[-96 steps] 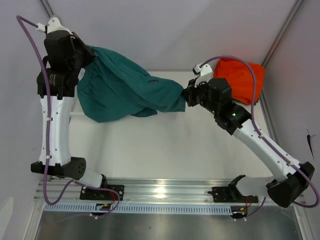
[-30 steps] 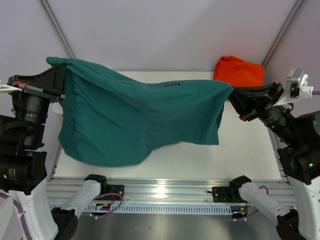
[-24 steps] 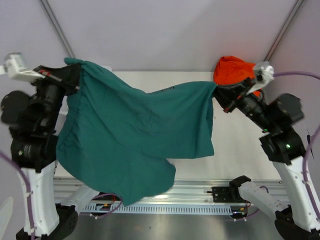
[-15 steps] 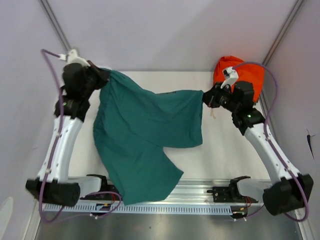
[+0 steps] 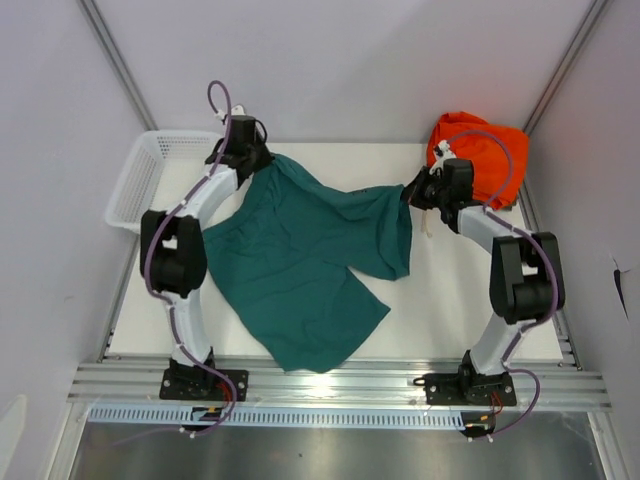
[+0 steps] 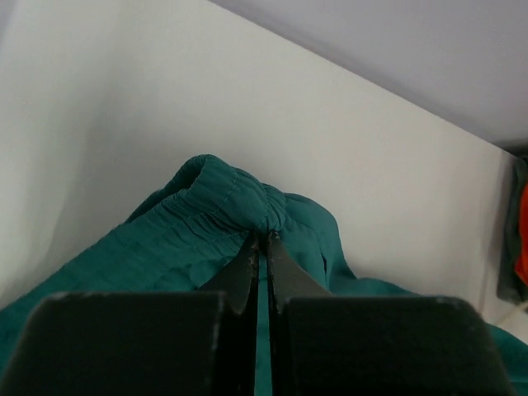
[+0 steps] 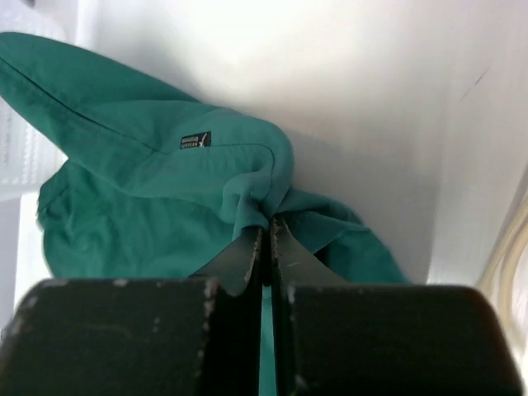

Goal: Fold and stack the shorts
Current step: Flatten the shorts out

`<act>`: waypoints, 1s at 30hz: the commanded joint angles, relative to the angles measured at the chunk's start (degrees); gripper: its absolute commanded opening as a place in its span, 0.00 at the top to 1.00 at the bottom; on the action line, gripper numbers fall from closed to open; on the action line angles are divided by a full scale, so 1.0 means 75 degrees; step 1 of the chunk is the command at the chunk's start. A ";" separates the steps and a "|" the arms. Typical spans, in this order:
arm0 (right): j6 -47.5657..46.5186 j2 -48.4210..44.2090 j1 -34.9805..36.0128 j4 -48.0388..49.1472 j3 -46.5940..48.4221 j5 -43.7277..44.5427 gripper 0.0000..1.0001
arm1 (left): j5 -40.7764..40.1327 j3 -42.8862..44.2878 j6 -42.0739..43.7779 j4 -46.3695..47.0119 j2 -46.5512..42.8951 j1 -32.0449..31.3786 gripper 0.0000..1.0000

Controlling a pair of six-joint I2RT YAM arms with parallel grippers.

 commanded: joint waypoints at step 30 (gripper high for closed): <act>-0.0409 0.1066 -0.0205 -0.0262 0.2479 0.1415 0.21 | -0.1068 0.3404 0.0780 -0.0137 0.1649 -0.0077 0.01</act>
